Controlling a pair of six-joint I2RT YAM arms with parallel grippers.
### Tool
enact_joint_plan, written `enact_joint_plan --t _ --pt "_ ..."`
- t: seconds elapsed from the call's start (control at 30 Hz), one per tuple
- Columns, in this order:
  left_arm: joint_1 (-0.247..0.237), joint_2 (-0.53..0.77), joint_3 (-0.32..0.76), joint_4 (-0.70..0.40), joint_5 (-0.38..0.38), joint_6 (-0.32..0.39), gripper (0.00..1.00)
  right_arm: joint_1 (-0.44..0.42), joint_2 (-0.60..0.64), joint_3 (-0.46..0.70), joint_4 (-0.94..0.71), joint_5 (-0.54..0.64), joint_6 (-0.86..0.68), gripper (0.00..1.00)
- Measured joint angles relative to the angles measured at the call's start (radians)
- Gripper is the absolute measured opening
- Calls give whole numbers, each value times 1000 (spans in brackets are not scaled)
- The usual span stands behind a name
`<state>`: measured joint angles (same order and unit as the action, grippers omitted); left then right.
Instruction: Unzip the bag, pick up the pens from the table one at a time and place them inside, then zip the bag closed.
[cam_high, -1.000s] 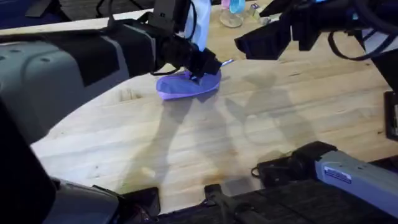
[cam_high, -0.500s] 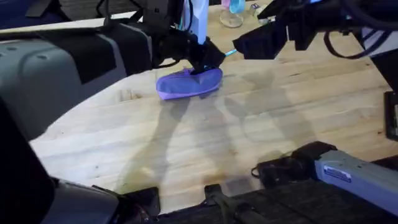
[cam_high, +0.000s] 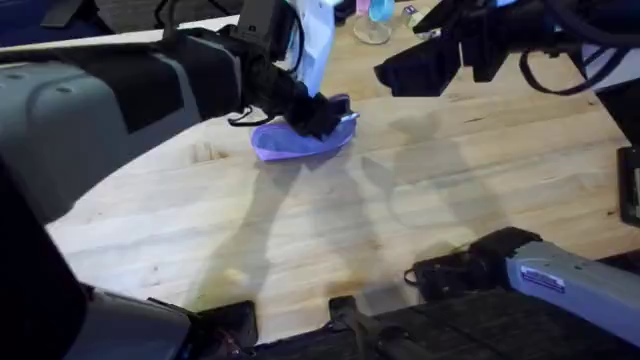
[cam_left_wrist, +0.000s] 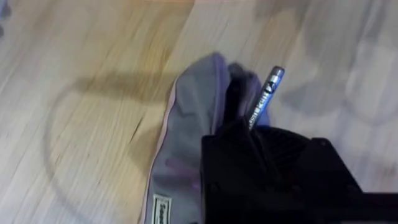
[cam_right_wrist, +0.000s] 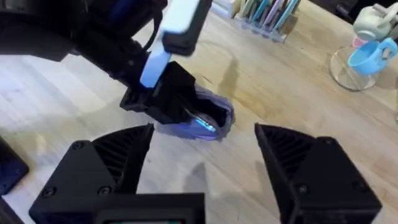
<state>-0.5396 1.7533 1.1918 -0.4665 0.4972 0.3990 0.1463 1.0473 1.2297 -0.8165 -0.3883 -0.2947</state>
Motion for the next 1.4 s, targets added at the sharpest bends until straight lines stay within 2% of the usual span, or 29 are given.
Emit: enact_joint_plan --t 0.13,0.37,0.63,0.83,1.0,1.03,1.1,1.2,1.23,1.27,1.4 --pt "-4 0 2 -40 -89 24 43 0 0 0 0 0 0 998" --pt "-8 0 8 -58 -196 35 43 0 0 0 0 0 0 998" --pt "-20 0 13 -56 -320 -56 43 0 0 0 0 0 0 998" --pt "-21 0 35 -138 -364 -85 43 0 0 0 0 0 0 998" --pt "-19 0 49 -184 -363 -85 56 0 0 0 0 0 0 998" --pt "-19 0 49 -187 -362 -84 116 0 0 0 0 0 0 998" --pt "-19 0 49 -199 -351 -85 354 0 0 0 0 0 0 998" --pt "-22 0 47 -207 -322 -85 815 0 0 0 0 0 0 998" --pt "-22 0 47 -207 -317 -87 940 0 0 0 0 0 0 998" --pt "-22 0 47 -207 -314 -86 977 0 0 0 0 0 0 998" --pt "-22 0 47 -207 -314 -85 991 0 0 0 0 0 0 998"
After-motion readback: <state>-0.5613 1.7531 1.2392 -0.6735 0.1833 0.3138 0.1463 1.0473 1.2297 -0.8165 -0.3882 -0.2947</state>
